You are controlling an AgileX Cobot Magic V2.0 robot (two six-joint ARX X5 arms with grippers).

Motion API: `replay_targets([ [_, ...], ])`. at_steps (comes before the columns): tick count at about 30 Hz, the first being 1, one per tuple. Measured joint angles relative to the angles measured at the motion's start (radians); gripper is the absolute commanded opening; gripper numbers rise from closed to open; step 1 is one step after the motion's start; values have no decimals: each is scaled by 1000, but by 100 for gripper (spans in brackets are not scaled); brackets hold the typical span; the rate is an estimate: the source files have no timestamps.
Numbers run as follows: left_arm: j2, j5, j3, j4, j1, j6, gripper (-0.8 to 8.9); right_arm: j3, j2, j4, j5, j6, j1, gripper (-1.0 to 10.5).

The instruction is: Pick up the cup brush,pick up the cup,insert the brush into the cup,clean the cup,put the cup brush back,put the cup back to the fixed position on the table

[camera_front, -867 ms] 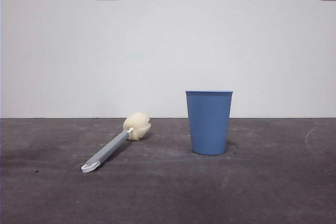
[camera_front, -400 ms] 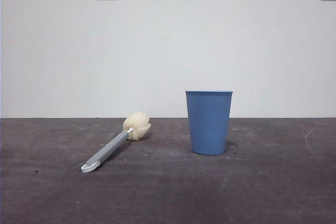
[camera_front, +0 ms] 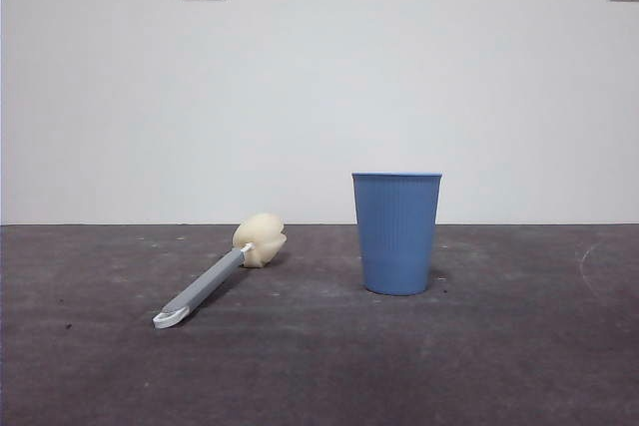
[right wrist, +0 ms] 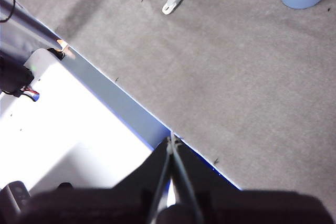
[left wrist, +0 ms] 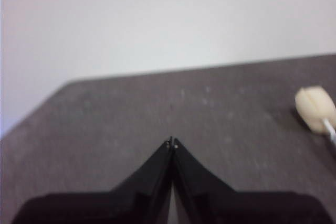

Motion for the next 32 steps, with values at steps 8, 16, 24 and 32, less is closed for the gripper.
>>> replay_targets([
  [8,-40,61,1,-179,0,-81,-4,0,-1,-4,0,0,0,2],
  [16,-39,94,1,-177,0,-138,-4,0,-1,-4,0,0,0,2],
  [24,-39,94,1,-177,0,-138,-4,0,-1,-4,0,0,0,2],
  [32,-39,95,1,-177,0,-138,-4,0,-12,-3,13,-5,-3,2],
])
